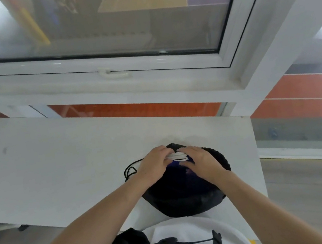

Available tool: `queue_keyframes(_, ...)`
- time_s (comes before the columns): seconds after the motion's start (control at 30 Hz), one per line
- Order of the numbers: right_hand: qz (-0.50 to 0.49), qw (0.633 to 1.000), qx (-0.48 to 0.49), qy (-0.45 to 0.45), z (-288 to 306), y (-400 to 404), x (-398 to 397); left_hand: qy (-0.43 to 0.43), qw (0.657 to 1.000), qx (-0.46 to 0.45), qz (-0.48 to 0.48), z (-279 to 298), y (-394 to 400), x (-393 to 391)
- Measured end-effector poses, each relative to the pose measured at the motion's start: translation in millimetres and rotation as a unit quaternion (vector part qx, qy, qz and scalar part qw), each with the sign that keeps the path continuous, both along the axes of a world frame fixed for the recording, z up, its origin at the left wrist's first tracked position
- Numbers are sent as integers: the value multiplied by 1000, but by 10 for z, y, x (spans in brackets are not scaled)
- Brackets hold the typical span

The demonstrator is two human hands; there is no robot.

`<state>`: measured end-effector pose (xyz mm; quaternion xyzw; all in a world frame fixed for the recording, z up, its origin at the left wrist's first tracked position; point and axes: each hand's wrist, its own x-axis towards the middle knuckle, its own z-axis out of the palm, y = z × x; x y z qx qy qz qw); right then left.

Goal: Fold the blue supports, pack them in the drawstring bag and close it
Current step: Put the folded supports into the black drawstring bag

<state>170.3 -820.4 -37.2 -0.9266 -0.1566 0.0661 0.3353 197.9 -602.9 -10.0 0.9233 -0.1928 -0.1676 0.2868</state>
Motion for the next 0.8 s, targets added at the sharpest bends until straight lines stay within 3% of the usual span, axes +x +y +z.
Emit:
queue_keyframes(0.1,-61,997,19,49,33,36,-42,4,999,7,36,-47,113,-7)
queue_keyframes(0.17,-131,983,60,114,40,2,-120,25,992,47,112,-112,225,-25)
queue_keyframes(0.27,-207,956,112,177,3,-54,-219,145,962,94,212,-286,414,-75)
queue_keyframes(0.37,-204,950,127,201,-7,-7,-286,202,951,90,215,-415,507,-133)
queue_keyframes(0.63,-179,948,85,248,-101,179,-393,154,948,-12,278,-191,467,-148)
queue_keyframes(0.8,-147,957,23,251,-206,285,-352,168,951,-100,238,-103,474,-294)
